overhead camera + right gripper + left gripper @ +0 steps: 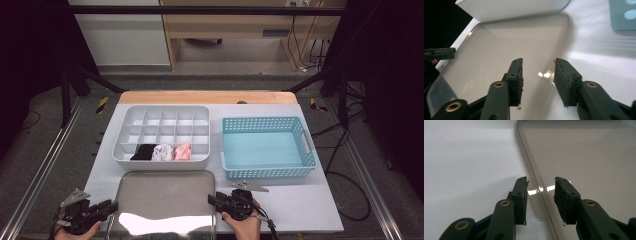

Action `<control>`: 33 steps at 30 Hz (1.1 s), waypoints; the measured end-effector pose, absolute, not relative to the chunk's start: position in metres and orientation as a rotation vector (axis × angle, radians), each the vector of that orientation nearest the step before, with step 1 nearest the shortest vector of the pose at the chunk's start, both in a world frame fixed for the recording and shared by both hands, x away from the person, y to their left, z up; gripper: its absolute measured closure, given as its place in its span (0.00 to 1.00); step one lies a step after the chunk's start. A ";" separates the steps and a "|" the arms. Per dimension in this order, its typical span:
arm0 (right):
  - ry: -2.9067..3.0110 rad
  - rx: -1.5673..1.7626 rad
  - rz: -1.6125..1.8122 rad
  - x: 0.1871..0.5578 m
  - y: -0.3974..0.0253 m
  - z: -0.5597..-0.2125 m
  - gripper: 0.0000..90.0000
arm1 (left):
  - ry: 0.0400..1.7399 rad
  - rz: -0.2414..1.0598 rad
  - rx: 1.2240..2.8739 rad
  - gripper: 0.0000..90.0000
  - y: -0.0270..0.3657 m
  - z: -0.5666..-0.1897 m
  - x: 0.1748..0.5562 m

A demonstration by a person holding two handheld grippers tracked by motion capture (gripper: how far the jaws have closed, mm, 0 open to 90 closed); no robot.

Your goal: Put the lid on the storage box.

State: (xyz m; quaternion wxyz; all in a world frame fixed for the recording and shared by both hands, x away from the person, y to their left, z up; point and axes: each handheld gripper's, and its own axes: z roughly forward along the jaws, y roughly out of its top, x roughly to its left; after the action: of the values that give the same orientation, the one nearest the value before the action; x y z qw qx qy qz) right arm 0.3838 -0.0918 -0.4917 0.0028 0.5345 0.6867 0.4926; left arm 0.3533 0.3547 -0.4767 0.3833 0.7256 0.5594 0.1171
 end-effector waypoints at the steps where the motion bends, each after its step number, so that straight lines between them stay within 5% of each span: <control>1: 2.159 1.666 1.568 0.384 -0.093 -0.492 0.67 | 1.426 0.302 1.849 0.69 0.355 -0.477 0.353; 33: 2.103 1.864 1.598 0.358 -0.104 -0.485 0.69 | 1.417 0.327 1.875 0.65 0.351 -0.476 0.352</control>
State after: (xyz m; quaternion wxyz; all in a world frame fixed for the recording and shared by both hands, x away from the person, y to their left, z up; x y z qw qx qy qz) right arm 0.3576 -0.1036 -0.4848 -0.0456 0.5760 0.6499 0.4938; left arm 0.3519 0.3508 -0.4759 0.3751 0.7325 0.5535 0.1279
